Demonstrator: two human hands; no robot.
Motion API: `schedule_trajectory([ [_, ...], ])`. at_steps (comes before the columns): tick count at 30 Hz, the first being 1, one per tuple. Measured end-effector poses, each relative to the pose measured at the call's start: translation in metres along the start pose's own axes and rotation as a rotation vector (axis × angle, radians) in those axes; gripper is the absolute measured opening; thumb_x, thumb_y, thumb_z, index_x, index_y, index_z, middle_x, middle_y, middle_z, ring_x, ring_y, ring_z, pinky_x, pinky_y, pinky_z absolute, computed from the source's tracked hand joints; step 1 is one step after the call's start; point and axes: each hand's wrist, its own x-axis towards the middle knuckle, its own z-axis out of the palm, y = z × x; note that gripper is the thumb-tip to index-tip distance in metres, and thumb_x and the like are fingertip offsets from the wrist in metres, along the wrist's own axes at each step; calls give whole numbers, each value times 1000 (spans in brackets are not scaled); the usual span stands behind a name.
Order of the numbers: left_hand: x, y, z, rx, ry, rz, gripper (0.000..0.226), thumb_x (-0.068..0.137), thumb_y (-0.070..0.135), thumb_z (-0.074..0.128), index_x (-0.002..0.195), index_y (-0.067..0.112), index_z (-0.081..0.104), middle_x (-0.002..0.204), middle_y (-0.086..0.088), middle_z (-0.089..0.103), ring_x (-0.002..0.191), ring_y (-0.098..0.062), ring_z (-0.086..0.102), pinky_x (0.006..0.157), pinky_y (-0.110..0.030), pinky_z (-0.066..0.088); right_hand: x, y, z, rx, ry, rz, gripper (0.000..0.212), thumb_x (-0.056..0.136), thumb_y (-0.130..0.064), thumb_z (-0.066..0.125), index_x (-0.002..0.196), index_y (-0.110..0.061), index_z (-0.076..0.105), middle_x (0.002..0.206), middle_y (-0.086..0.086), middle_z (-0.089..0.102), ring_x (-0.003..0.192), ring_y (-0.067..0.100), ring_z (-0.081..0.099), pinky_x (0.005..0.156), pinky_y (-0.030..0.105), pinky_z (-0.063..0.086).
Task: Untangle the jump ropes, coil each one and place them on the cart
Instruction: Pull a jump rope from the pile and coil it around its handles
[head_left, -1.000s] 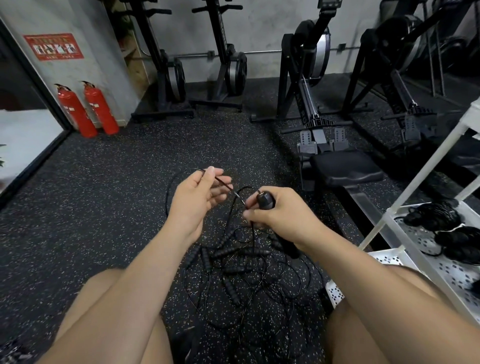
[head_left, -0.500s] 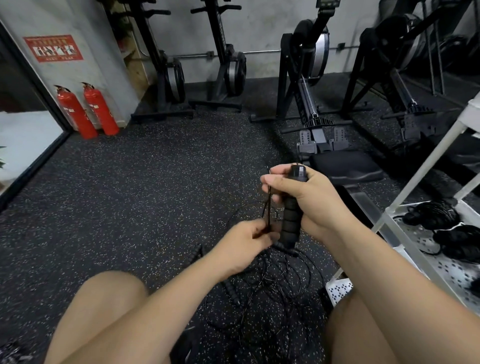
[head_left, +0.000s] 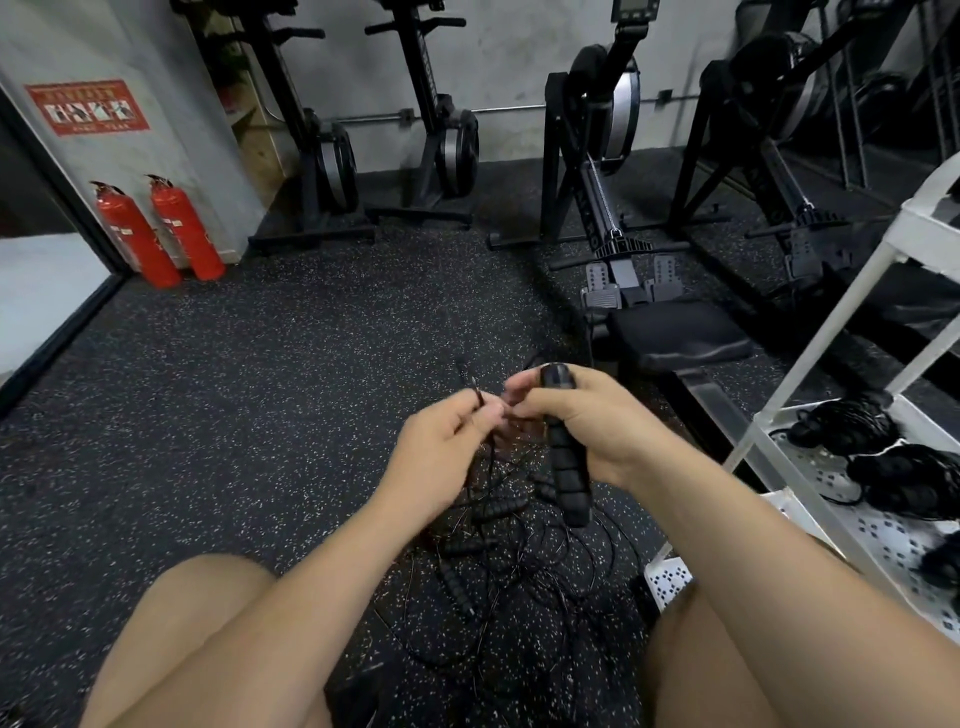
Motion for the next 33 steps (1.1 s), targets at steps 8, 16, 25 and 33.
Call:
schedule_trajectory([
  [8, 11, 15, -18, -362, 141, -6, 23, 113, 20, 54, 112, 11, 75, 99, -4, 83, 90, -16, 78, 73, -21, 56, 6, 29, 30, -218, -87, 28, 32, 77, -6, 78, 108, -15, 79, 115, 24, 76, 96, 27, 66, 100, 50, 55],
  [16, 19, 6, -26, -636, 162, -107, 25, 114, 27, 51, 124, 13, 70, 121, -7, 79, 110, -22, 74, 84, -34, 56, 6, 31, 36, -244, -7, -138, 16, 86, -6, 89, 95, -5, 77, 84, 2, 74, 81, 15, 67, 83, 31, 55],
  [25, 3, 3, -16, -463, -124, -173, 44, 114, 50, 38, 131, 25, 70, 124, 0, 79, 119, -23, 73, 105, -51, 55, -5, 0, 22, -86, 86, -287, 18, 87, -3, 87, 103, -4, 78, 93, 17, 79, 80, 23, 69, 79, 33, 60],
  [33, -13, -14, 13, 119, -431, -164, 32, 100, 61, 64, 125, 40, 70, 127, 14, 76, 118, -13, 71, 110, -49, 53, -8, -19, 2, 179, 159, -303, 20, 92, 1, 80, 110, -5, 73, 104, 22, 80, 80, 19, 69, 75, 29, 58],
])
